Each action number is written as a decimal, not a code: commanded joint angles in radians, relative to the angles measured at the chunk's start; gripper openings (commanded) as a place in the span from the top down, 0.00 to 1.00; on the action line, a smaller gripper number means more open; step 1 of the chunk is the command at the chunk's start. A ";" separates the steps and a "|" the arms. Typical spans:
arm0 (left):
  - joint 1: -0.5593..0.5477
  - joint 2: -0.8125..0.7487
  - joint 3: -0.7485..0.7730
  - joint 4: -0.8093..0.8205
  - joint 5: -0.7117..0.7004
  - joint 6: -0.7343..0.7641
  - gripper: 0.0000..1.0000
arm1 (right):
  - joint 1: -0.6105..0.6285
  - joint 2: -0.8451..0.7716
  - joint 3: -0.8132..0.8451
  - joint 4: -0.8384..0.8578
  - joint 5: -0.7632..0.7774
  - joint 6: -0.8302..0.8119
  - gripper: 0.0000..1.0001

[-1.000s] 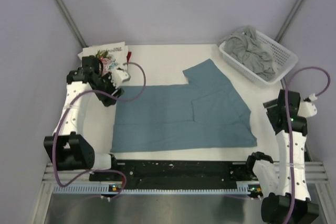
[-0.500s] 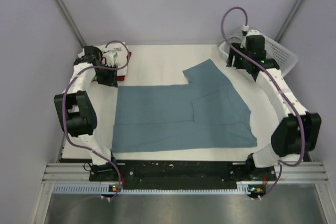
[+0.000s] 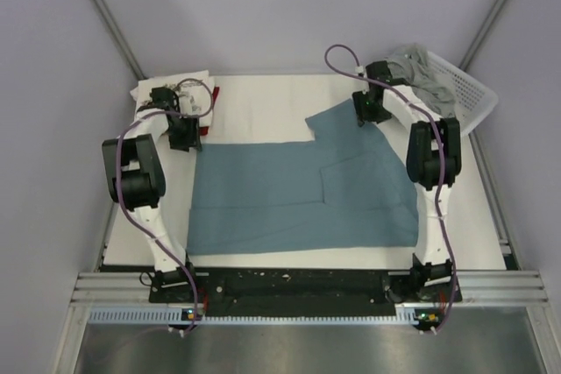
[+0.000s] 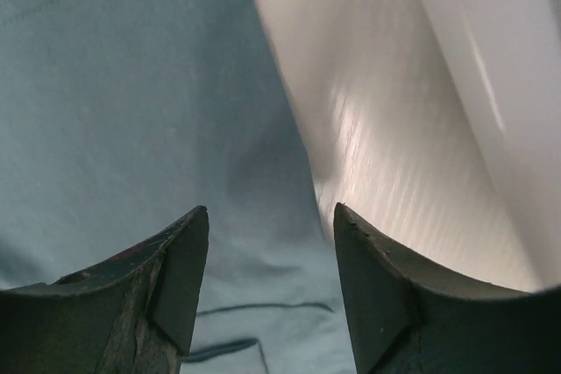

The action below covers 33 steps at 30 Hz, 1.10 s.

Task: Fold and stack the t-shirts
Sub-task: Grap the side of the flattened tshirt furthest away from the robot with both arms

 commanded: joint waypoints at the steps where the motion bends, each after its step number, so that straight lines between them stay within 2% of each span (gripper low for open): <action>1: -0.006 0.047 0.044 0.037 0.007 -0.034 0.48 | 0.017 0.086 0.177 -0.012 0.037 -0.048 0.41; 10: -0.017 0.096 0.073 0.031 0.022 -0.041 0.49 | 0.018 0.256 0.344 -0.049 -0.008 -0.024 0.36; 14: -0.017 0.096 0.075 0.047 0.053 -0.039 0.49 | 0.020 0.316 0.432 -0.131 -0.007 -0.040 0.36; 16: -0.017 0.094 0.076 0.057 0.083 -0.045 0.49 | 0.020 0.341 0.453 -0.171 -0.049 -0.051 0.43; 18: -0.019 0.097 0.082 0.058 0.110 -0.047 0.50 | 0.018 0.349 0.444 -0.199 -0.054 -0.056 0.58; 21: -0.020 0.107 0.087 0.058 0.129 -0.044 0.53 | 0.018 0.333 0.403 -0.201 -0.096 -0.060 0.76; 23: -0.020 0.114 0.090 0.057 0.149 -0.031 0.61 | 0.020 0.321 0.394 -0.201 -0.118 -0.057 0.85; 25: -0.020 0.125 0.104 0.031 0.168 -0.015 0.77 | 0.020 0.301 0.397 -0.199 -0.139 -0.051 1.00; 27: -0.020 0.125 0.110 0.012 0.180 -0.001 1.00 | 0.020 0.274 0.398 -0.199 -0.144 -0.048 1.00; 33: -0.020 0.029 0.066 0.061 0.157 0.033 1.00 | 0.020 0.130 0.338 -0.193 -0.165 -0.044 1.00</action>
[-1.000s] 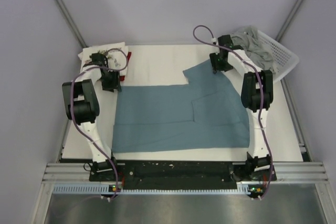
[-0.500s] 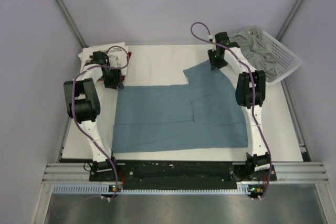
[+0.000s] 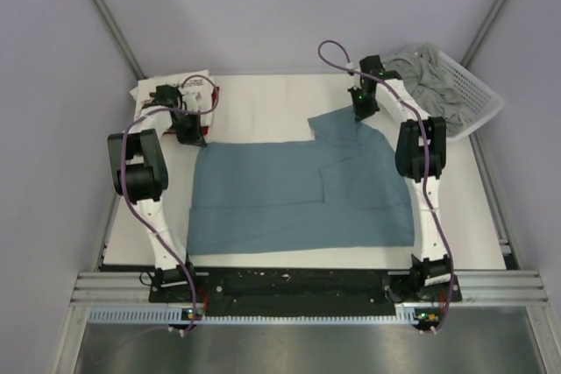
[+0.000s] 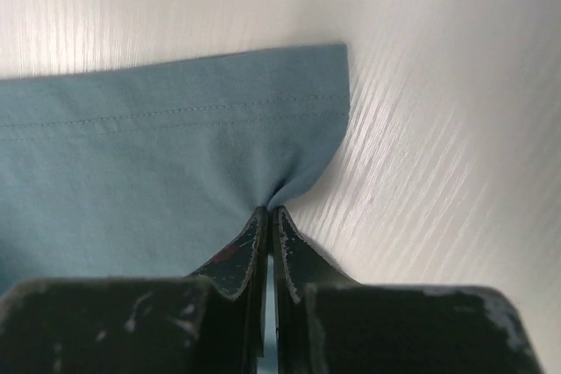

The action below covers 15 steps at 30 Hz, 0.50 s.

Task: Fold and stack the t-shirts
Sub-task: Grap the side of the flattened tshirt furthest away from the robot with both arms

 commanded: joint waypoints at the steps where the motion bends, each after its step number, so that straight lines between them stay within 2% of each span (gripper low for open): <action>1: -0.004 -0.101 -0.017 0.047 0.003 0.049 1.00 | 0.010 -0.176 -0.078 -0.048 -0.055 0.004 1.00; 5: -0.004 -0.188 -0.071 0.078 0.012 0.098 1.00 | 0.018 -0.316 -0.222 0.007 -0.092 0.026 1.00; 11: 0.002 -0.363 -0.226 0.162 0.035 0.162 1.00 | 0.023 -0.579 -0.506 0.041 -0.054 0.044 1.00; 15: 0.005 -0.441 -0.276 0.104 0.036 0.239 1.00 | 0.023 -0.756 -0.711 0.032 -0.004 0.089 1.00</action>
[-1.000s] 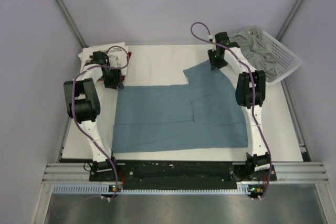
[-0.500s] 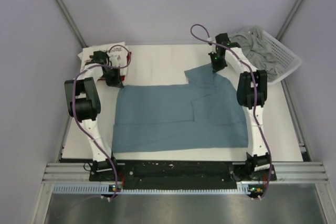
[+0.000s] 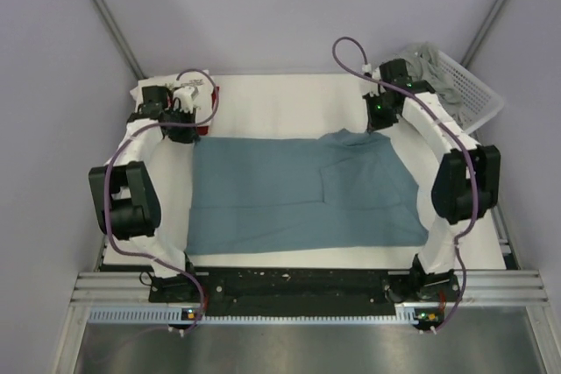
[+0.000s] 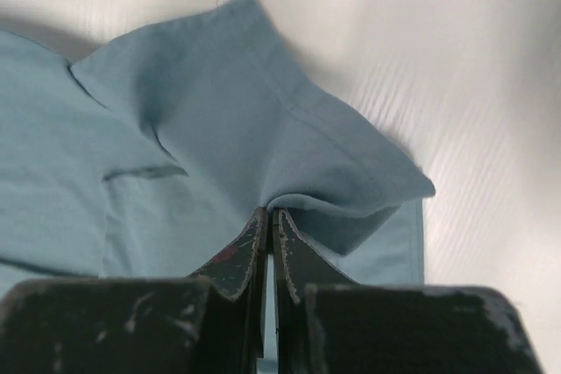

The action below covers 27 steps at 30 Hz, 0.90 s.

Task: Fold and stack the t-shirts
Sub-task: Grap the side of the flattened tshirt furthest away from the robot with both arms, then fold the other side of the tshirt into a rectangle

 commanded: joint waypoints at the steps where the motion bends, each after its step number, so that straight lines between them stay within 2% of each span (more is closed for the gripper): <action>1: 0.010 -0.112 -0.054 0.000 0.025 0.112 1.00 | 0.010 -0.230 -0.186 0.010 0.057 0.060 1.00; 7: 0.021 -0.236 -0.117 -0.103 0.038 0.236 1.00 | 0.012 -0.419 -0.399 -0.066 0.074 0.118 1.00; 13: 0.024 -0.302 -0.161 -0.218 -0.021 0.348 1.00 | 0.012 -0.482 -0.525 -0.132 0.087 0.166 1.00; 20: 0.024 -0.302 -0.217 -0.349 -0.084 0.425 1.00 | 0.012 -0.489 -0.588 -0.206 0.109 0.195 1.00; 27: 0.024 -0.288 -0.220 -0.441 -0.091 0.445 1.00 | 0.011 -0.499 -0.528 -0.297 0.109 0.195 1.00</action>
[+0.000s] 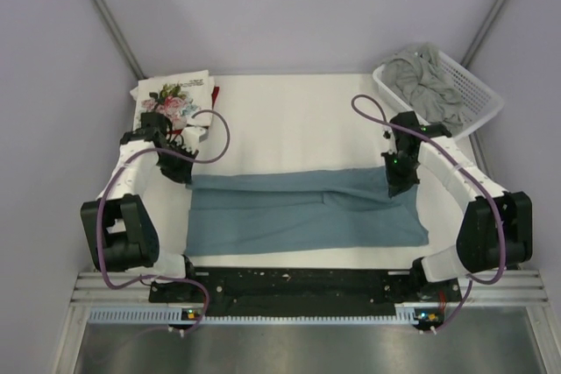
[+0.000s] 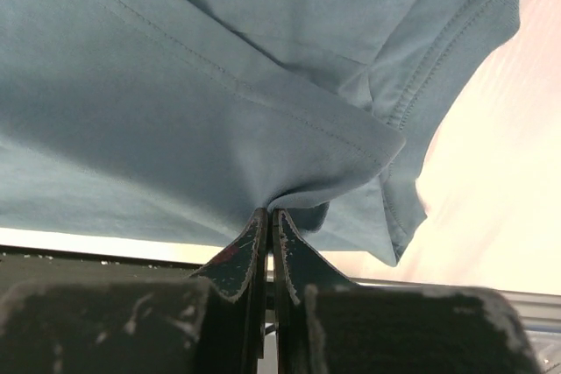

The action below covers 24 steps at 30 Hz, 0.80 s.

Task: Fold and stack the t-shirts
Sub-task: Fold the other side of the tshirt into a rectangle

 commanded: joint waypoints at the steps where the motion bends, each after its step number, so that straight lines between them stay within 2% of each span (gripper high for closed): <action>1: 0.009 -0.004 -0.007 -0.058 -0.023 0.046 1.00 | 0.008 -0.036 0.057 -0.081 0.017 0.021 1.00; 11: 0.009 0.048 -0.012 -0.124 -0.041 0.069 0.99 | -0.001 0.091 0.037 -0.092 0.011 0.055 0.99; 12: 0.009 0.053 -0.013 -0.133 -0.059 0.073 0.92 | -0.001 0.103 0.037 -0.093 0.015 0.056 0.98; 13: 0.009 0.050 -0.015 -0.135 -0.073 0.078 0.81 | -0.001 0.119 0.039 -0.093 0.020 0.058 0.94; 14: 0.008 0.041 -0.016 -0.138 -0.087 0.086 0.68 | -0.001 0.132 0.039 -0.096 0.020 0.059 0.83; 18: 0.011 -0.027 0.011 -0.193 -0.052 0.170 0.38 | -0.003 0.142 0.051 -0.104 0.093 0.070 0.64; 21: 0.009 -0.045 0.082 -0.277 0.019 0.248 0.38 | -0.003 0.120 0.082 -0.113 0.123 0.067 0.59; 23: 0.003 -0.025 0.114 -0.290 0.057 0.255 0.47 | 0.007 0.108 0.132 -0.104 0.109 0.059 0.60; 24: -0.003 -0.010 0.120 -0.282 0.077 0.250 0.54 | 0.020 0.106 0.161 -0.093 0.112 0.058 0.61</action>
